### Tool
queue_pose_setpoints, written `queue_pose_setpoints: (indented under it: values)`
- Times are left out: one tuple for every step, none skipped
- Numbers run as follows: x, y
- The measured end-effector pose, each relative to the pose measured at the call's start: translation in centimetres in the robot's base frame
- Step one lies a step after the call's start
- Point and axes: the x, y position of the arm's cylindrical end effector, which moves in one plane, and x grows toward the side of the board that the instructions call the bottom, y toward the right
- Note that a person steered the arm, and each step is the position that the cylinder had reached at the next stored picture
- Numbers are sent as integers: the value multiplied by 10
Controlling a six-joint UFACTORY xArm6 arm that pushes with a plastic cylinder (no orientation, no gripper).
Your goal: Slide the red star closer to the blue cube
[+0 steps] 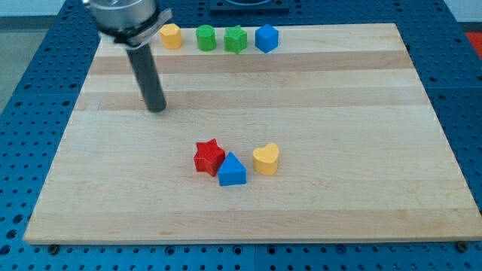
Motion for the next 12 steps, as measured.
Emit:
queue_pose_setpoints:
  values:
    - [48,-4]
    - [77,-4]
    - [105,19]
    - [121,61]
    - [111,100]
    - [83,132]
    - [53,158]
    - [31,152]
    - [30,125]
    - [22,97]
    - [-5,99]
    - [-11,140]
